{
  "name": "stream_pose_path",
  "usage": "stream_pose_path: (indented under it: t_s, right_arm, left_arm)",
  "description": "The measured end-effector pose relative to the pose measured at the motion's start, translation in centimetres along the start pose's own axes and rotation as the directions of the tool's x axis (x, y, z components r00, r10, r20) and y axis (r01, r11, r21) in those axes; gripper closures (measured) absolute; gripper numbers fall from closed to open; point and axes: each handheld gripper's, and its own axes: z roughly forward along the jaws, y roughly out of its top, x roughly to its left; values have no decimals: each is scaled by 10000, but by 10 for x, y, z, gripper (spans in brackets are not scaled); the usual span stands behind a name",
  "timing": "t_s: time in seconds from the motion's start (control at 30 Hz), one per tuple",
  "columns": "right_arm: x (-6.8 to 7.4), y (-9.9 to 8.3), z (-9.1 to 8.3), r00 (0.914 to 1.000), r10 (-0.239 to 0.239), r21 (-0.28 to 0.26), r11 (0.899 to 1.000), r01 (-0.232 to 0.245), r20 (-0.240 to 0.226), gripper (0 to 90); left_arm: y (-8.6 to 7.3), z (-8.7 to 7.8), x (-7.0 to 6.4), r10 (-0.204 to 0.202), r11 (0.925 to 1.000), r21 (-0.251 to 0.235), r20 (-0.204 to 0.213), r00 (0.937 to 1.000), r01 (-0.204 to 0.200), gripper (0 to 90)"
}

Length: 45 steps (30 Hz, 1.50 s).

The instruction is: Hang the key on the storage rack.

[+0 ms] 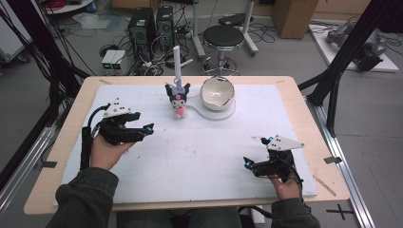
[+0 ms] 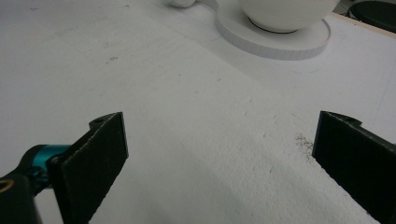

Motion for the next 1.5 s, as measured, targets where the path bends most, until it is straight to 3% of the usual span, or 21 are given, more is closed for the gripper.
stream_pose_path:
  t_s: [1.5]
  right_arm:
    - [0, -1, 0, 10000, 32, 6, 10000, -32, 79, 24]
  left_arm:
    - [-34, -26, -2, -198, 9996, -179, -115, 9997, 196, 291]
